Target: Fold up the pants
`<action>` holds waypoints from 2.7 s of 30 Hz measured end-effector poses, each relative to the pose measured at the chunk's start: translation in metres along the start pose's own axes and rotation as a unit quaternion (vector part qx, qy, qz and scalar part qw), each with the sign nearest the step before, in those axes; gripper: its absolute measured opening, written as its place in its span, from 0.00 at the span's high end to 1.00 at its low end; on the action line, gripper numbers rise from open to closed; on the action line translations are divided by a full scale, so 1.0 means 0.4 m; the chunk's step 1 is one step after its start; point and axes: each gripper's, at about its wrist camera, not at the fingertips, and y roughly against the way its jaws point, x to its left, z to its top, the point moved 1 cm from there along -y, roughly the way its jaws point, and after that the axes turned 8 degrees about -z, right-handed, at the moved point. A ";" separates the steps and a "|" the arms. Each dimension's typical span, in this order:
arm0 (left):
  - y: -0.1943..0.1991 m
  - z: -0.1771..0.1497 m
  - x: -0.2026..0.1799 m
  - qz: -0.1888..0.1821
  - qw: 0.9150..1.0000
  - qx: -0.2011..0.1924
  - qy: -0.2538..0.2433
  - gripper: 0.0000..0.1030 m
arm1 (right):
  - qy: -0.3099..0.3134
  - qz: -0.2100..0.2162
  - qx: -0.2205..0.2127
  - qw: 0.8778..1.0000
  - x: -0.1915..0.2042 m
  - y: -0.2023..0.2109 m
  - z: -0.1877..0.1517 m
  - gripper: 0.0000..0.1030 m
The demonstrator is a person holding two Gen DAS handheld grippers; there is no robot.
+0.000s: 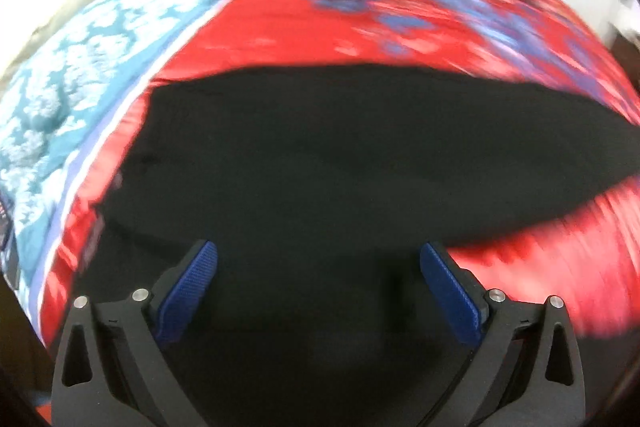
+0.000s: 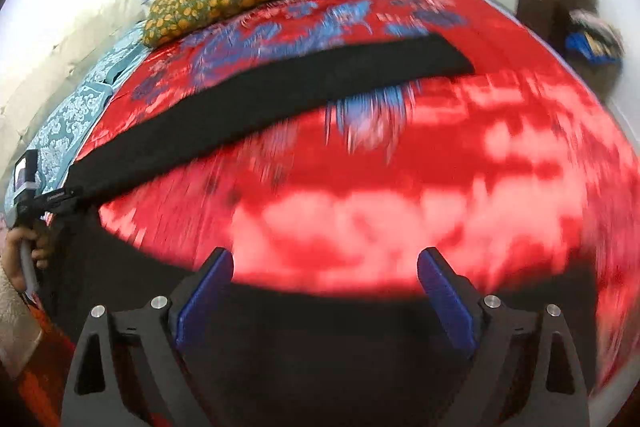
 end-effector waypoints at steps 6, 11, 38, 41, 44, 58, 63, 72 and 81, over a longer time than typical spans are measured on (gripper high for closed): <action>0.044 -0.224 -0.198 -0.058 0.993 0.038 -0.099 0.01 | 0.002 0.004 0.013 1.000 0.093 0.042 -0.160 0.10; 0.018 -0.284 -0.203 -0.055 0.993 0.015 -0.099 0.00 | 0.042 -0.016 0.031 0.999 0.150 -0.001 -0.211 0.10; 0.058 -0.321 -0.138 -0.066 0.995 0.040 -0.069 0.01 | 0.048 -0.048 -0.001 0.998 0.166 -0.032 -0.279 0.00; 0.102 -0.313 -0.108 -0.066 0.996 0.022 -0.052 0.01 | 0.047 -0.046 -0.001 0.998 0.157 -0.010 -0.268 0.00; 0.127 -0.299 -0.065 -0.058 0.998 0.007 -0.032 0.01 | 0.018 -0.069 -0.034 0.997 0.114 0.032 -0.261 0.00; 0.102 -0.311 0.017 -0.047 0.999 0.007 0.019 0.01 | -0.116 -0.103 -0.034 0.987 -0.082 0.062 -0.256 0.00; 0.060 -0.324 -0.012 -0.032 0.999 0.039 -0.015 0.00 | -0.195 -0.132 -0.024 0.971 -0.225 0.047 -0.245 0.00; 0.089 -0.274 0.009 -0.051 0.999 0.013 0.016 0.01 | -0.276 -0.140 -0.073 0.948 -0.308 0.142 -0.264 0.01; 0.032 -0.032 0.067 -0.013 0.999 -0.032 0.030 0.01 | -0.115 -0.022 -0.069 0.991 -0.101 0.123 -0.108 0.01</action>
